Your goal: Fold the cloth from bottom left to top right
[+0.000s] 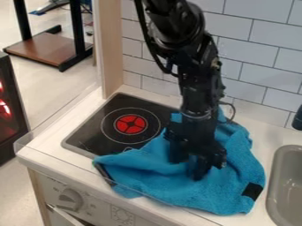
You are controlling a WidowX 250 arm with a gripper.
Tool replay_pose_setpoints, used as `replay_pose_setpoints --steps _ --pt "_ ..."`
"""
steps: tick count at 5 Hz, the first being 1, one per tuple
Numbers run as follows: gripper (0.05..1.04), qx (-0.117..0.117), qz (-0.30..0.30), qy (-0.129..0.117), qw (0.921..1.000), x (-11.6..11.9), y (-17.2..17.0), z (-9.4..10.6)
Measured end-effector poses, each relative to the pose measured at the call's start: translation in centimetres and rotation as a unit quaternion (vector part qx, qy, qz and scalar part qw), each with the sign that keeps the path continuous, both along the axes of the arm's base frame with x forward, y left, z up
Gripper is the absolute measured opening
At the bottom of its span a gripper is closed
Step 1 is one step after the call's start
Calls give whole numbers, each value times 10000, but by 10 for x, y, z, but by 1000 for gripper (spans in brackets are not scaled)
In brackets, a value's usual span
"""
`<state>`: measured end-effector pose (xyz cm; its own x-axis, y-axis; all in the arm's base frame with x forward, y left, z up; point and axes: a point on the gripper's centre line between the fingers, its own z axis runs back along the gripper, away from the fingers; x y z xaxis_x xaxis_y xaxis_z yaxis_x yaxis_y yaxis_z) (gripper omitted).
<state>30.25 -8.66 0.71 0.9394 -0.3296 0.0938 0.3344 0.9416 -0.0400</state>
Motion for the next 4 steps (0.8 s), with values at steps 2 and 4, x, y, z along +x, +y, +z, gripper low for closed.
replay_pose_setpoints --steps 2,4 --pt "1012 210 88 -261 9994 3 9 17" --pt "997 -135 282 -723 9969 7 9 59"
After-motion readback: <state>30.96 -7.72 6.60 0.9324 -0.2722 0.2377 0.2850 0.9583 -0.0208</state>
